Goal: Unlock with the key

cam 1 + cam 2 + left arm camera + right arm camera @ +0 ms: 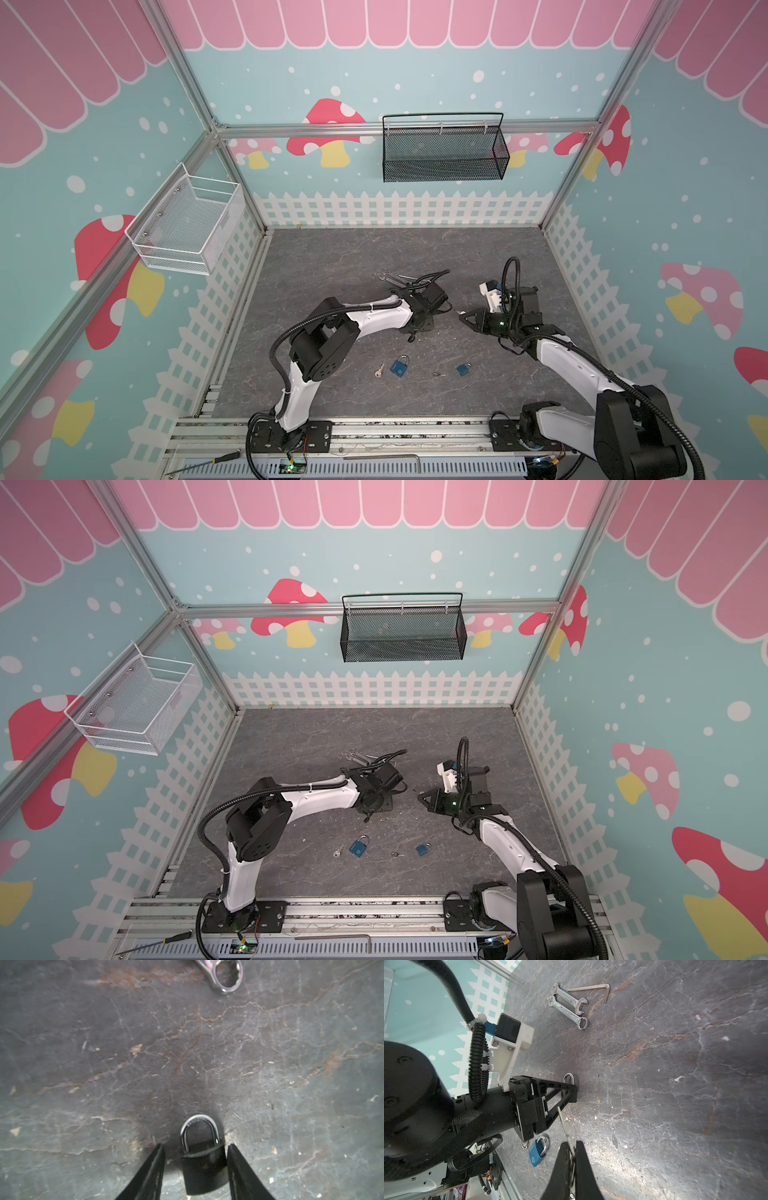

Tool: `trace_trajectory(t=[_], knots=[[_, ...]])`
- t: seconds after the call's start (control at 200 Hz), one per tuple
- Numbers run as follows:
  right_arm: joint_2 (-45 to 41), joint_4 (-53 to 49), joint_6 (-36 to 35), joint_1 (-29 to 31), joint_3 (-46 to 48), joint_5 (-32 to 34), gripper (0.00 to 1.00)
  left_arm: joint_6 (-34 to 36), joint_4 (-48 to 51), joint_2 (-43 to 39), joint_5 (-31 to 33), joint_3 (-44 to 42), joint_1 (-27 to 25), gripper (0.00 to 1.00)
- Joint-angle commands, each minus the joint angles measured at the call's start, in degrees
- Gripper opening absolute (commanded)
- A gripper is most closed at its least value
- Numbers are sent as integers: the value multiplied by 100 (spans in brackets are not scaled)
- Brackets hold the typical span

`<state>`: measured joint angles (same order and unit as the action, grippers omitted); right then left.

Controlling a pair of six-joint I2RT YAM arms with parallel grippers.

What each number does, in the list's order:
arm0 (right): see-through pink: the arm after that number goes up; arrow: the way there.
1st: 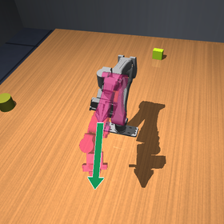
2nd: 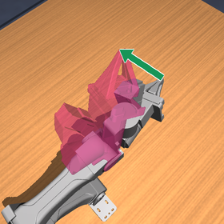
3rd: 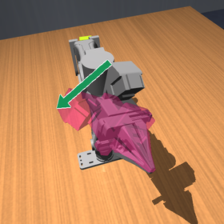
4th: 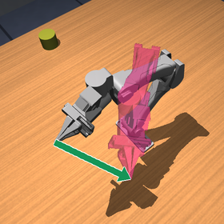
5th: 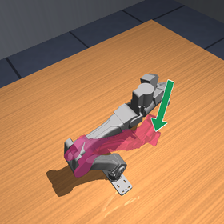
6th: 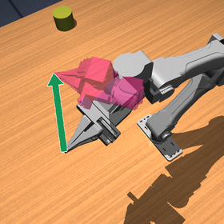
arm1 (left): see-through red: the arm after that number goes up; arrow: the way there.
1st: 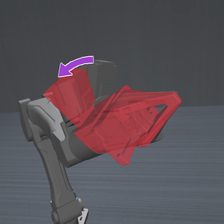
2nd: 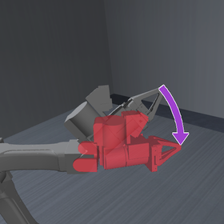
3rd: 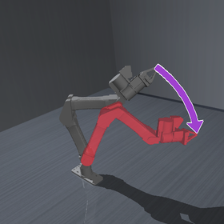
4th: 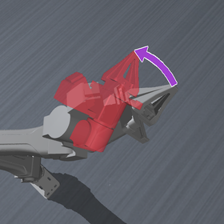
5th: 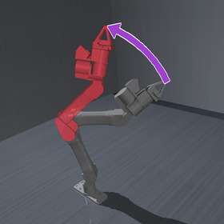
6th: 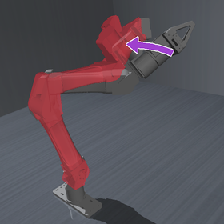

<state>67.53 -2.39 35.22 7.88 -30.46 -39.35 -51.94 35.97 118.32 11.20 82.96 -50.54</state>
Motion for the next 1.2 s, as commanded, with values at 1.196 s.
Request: trace_trajectory(t=[1.196], knots=[[15,309,178,-27,55,-380,0,405,960,636,112,349,-179,14]])
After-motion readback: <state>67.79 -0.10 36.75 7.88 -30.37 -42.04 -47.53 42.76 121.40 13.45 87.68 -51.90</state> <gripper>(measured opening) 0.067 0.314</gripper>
